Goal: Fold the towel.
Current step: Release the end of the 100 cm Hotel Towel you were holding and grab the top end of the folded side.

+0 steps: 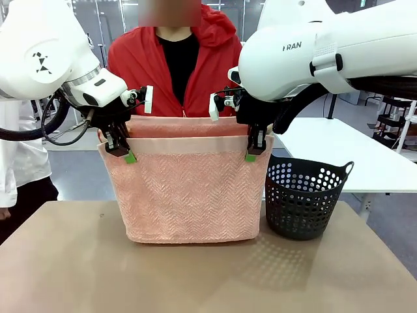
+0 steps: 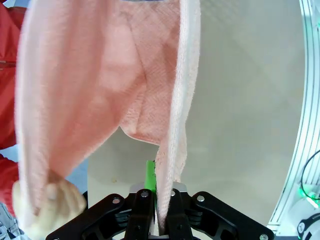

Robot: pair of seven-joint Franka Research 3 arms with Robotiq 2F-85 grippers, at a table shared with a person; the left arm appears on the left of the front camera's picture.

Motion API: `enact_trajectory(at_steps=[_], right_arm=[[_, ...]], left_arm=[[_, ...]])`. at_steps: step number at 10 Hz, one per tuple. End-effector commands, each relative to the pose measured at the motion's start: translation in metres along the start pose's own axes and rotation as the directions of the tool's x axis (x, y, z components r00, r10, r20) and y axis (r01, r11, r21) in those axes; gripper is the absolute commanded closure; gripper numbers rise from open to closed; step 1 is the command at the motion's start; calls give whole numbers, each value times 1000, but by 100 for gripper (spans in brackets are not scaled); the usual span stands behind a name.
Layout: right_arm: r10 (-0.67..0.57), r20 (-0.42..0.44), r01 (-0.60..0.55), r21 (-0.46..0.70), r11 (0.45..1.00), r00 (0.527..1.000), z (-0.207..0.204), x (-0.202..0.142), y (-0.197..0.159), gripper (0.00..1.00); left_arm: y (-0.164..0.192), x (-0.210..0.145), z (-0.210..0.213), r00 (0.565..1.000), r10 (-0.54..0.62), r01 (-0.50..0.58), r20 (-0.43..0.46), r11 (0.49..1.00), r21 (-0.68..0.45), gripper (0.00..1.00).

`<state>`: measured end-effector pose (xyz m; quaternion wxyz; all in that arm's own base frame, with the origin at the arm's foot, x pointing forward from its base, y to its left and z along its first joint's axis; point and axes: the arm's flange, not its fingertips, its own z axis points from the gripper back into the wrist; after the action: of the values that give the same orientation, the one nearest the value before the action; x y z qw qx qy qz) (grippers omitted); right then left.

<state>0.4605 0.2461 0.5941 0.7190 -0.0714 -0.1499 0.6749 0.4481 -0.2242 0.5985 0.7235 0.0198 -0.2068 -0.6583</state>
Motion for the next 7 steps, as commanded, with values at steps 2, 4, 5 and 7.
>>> enact_trajectory(at_steps=[2, 4, 5, 7], right_arm=[[4, -11, -4, -11, 1000, 1000, 0, -2, -1, 100], [4, -11, -4, -11, 1000, 1000, 0, -2, -1, 100], [4, -11, -4, -11, 1000, 1000, 0, -2, -1, 100], [4, -11, -4, -11, 1000, 1000, 0, -2, -1, 100]], left_arm=[[2, -1, 2, 1000, -6, 6, -9, 1000, 17, 100], [2, -1, 2, 1000, -6, 6, -9, 1000, 17, 100], [2, -1, 2, 1000, -6, 6, -9, 1000, 17, 100], [2, -1, 2, 1000, -6, 6, -9, 1000, 17, 100]])
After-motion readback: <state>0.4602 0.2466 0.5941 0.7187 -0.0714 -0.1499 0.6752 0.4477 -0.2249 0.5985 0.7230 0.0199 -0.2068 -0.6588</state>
